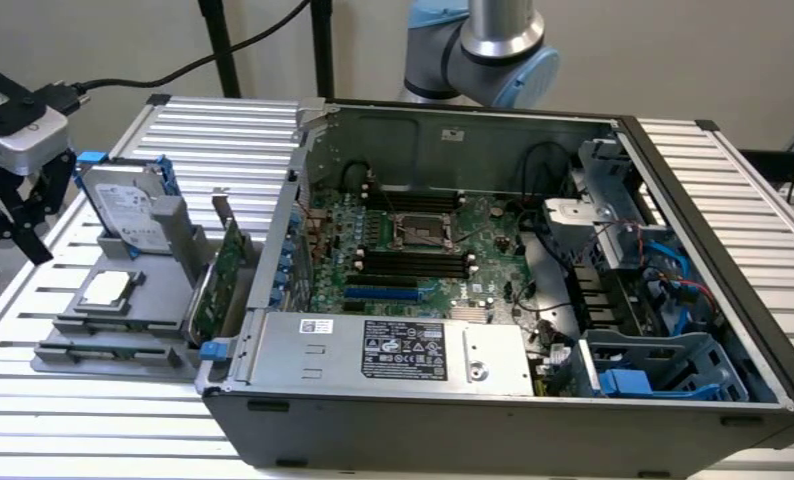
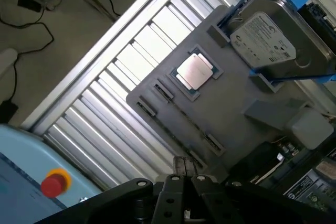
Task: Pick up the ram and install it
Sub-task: 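Pick up the ram and move it above insertion slot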
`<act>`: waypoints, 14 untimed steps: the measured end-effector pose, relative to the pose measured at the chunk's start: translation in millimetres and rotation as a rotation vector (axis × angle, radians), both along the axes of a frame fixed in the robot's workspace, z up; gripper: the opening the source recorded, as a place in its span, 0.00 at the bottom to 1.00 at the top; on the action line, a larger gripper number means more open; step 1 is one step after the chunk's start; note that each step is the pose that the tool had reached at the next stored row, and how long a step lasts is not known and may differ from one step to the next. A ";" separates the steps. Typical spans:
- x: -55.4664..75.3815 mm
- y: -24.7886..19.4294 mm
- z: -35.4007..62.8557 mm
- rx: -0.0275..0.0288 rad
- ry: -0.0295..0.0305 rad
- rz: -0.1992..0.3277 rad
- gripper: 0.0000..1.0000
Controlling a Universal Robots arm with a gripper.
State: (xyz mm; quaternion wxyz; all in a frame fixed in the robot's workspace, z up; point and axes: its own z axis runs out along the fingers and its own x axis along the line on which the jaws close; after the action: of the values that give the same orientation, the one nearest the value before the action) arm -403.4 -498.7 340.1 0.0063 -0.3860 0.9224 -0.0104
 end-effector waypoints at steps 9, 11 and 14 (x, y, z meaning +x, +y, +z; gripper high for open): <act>0.0 0.0 -6.6 0.0000 0.0001 0.163 0.11; 0.0 0.0 -8.3 0.0000 0.0000 0.200 0.11; 0.0 0.0 -10.7 0.0000 0.0000 0.254 0.11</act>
State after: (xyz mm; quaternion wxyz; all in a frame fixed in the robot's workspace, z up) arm -403.4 -498.7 329.4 0.0075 -0.5000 0.8660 -0.0095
